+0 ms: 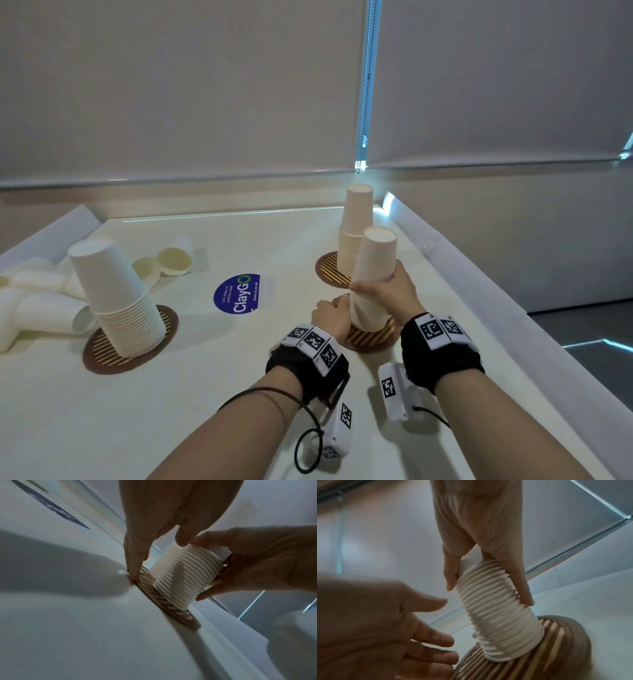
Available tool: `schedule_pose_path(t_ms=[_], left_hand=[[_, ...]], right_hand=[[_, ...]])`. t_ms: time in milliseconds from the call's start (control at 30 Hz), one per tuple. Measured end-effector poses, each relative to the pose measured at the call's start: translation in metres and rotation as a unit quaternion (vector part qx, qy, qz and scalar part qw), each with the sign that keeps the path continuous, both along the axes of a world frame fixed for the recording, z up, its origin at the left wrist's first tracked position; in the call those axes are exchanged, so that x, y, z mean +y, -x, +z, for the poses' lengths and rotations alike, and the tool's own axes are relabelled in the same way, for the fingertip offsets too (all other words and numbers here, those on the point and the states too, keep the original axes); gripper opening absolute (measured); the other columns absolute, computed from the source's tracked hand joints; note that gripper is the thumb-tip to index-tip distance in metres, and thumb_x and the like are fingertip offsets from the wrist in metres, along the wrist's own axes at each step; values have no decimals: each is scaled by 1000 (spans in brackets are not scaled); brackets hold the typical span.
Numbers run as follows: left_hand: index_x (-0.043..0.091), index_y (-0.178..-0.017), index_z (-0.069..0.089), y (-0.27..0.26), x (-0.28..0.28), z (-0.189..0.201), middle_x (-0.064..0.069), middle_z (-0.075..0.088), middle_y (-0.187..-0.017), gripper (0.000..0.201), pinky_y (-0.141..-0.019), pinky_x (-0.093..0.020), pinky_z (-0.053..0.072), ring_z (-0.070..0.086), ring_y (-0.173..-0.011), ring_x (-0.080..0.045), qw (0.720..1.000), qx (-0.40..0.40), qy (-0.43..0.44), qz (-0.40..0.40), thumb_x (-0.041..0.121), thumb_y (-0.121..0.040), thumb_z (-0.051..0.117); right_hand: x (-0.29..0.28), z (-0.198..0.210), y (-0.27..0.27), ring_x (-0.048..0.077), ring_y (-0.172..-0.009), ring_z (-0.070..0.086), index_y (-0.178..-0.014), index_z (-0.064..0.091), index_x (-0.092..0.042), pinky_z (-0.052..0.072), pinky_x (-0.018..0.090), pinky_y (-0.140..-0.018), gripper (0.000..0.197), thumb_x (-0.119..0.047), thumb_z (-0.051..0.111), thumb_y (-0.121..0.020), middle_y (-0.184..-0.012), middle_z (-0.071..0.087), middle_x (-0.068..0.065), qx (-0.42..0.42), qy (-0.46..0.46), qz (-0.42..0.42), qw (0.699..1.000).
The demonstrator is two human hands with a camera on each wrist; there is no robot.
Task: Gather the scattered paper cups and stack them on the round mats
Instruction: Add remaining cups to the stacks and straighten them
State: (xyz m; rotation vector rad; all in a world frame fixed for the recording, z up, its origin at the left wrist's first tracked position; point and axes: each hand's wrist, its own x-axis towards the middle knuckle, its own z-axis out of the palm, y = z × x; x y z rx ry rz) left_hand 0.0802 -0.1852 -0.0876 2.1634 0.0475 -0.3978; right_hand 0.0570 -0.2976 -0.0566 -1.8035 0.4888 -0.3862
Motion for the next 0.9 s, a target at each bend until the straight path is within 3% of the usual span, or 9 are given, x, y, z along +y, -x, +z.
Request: schedule_pose_path(t_ms=[200,300,433,500,567,633,700,800,900], left_hand=[[6,-129,50,1,22,11,-9,57,-130,56,-98,-37,46,55,-117,-30,998,-4,24,-52,48,-92,45],[12,-119,59,-5,62,42,-2,61,-121,37,-94,-29,47,58,-111,-18,986,-147,-8,-85,34,-89,59],[15,-95,68,-4,128,109,4,67,-93,11,-60,-5,38,56,-66,-3,922,-386,24,11,18,-87,61],[12,-91,68,-8,167,138,4,64,-87,9,-64,-13,39,50,-61,-3,865,-491,33,93,14,-84,61],[12,-92,67,-18,203,154,-1,62,-90,15,-79,-29,45,55,-74,-16,826,-542,4,157,19,-80,60],[15,-99,65,-32,238,155,-9,60,-109,26,-93,-41,43,53,-105,-30,843,-488,-80,210,28,-77,61],[18,-108,62,-43,268,143,-10,52,-127,37,-101,-45,37,43,-124,-33,896,-360,-152,211,35,-75,68],[16,-118,58,-43,297,119,-6,57,-127,64,-98,-39,42,53,-117,-30,942,-266,-160,128,45,-63,73],[16,-120,56,-41,305,110,-4,60,-119,56,-90,-33,43,54,-115,-30,938,-287,-137,139,25,-69,77]], right_hand=[[-8,-3,-3,28,-116,52,-126,42,-19,44,49,-99,86,-23,88,-53,-120,56,4,15,-4,15,1000],[4,8,5,25,-125,44,-135,35,-13,41,47,-103,101,-25,90,-52,-133,47,6,-44,64,-46,996],[54,39,17,19,-134,28,-141,30,-10,26,39,-114,89,-22,78,-67,-143,32,6,-258,165,-148,940],[88,55,18,18,-126,35,-132,41,-6,28,27,-110,72,-13,73,-69,-133,42,8,-368,187,-123,902],[119,63,15,16,-118,41,-124,48,-6,28,17,-104,58,-9,70,-71,-125,48,8,-388,193,-48,900],[148,63,12,13,-118,41,-124,48,-11,29,14,-102,54,-11,68,-75,-125,47,3,-322,177,54,929],[169,53,9,13,-121,39,-127,46,-15,31,21,-104,55,-14,68,-77,-129,43,0,-228,176,149,946],[194,37,5,18,-124,39,-130,44,-16,35,24,-102,60,-14,70,-76,-131,40,3,-118,182,248,944],[210,23,3,18,-123,42,-133,42,-17,35,21,-95,67,-16,75,-75,-135,40,3,-46,171,307,935]])
